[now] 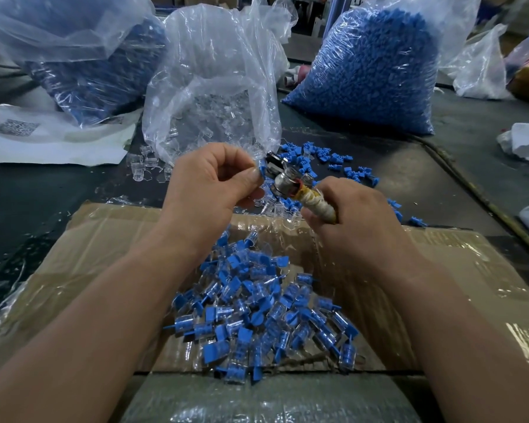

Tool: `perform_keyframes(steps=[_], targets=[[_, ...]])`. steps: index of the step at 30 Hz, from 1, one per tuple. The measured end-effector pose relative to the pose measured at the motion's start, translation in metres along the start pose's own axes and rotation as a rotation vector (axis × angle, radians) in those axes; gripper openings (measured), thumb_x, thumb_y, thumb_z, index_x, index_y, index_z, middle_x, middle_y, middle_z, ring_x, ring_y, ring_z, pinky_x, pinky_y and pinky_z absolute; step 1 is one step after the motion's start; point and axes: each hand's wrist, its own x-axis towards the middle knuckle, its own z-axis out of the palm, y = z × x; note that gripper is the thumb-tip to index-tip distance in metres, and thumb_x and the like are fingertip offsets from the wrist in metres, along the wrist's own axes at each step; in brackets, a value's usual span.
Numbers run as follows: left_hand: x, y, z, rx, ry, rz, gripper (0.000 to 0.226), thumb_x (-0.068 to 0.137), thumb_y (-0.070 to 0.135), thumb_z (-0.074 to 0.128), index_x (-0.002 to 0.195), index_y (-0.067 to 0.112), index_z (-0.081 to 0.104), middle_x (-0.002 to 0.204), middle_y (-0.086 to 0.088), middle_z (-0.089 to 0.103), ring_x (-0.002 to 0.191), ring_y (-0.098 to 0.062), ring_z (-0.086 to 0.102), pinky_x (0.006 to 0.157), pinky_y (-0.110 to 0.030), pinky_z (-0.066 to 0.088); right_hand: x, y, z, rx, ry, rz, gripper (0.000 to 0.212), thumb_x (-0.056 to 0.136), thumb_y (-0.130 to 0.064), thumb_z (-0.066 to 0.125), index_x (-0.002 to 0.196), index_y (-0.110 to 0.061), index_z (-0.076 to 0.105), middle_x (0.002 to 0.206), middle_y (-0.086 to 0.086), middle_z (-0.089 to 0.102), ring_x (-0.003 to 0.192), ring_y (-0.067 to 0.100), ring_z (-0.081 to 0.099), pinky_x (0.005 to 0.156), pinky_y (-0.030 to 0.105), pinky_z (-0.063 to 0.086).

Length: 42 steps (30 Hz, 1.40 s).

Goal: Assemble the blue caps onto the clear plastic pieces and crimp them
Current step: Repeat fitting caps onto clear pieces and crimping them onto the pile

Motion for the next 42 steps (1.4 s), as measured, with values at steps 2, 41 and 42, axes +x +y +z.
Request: perform_keyframes(steps=[2,41,42], targets=[[0.000,0.000,0.001,-0.002,0.007,-0.011,0.022,0.083,-0.004,0.059,0.071,0.015,0.057,0.063,0.001,0.062,0.056,-0.005,0.064,0.054,-0.016,0.052,0.001,0.002,0.000,0.000,-0.005,-0.005,0.009,0.085,-0.026,0.059,0.085,-0.022,0.051,0.076,-0.013,0.042,0.068,0.003,0.039,0.058,0.011,0.026],[-0.003,0.008,-0.009,0.027,-0.291,-0.138,0.014,0.065,0.029,0.070,0.065,0.015,0.066,0.050,0.003,0.060,0.039,-0.002,0.043,0.039,-0.010,0.035,0.003,0.008,-0.002,0.021,-0.416,0.074,0.061,0.058,-0.059,0.069,0.107,-0.040,0.039,0.105,-0.013,0.043,0.102,0.010,0.042,0.087,0.031,0.038],[-0.001,0.005,-0.009,0.051,-0.192,-0.109,0.011,0.073,0.025,0.068,0.067,0.015,0.066,0.053,0.003,0.061,0.041,-0.002,0.046,0.042,-0.010,0.038,0.003,0.008,-0.002,0.028,-0.418,0.076,0.060,0.058,-0.059,0.069,0.105,-0.041,0.037,0.104,-0.014,0.042,0.102,0.010,0.042,0.088,0.032,0.038]])
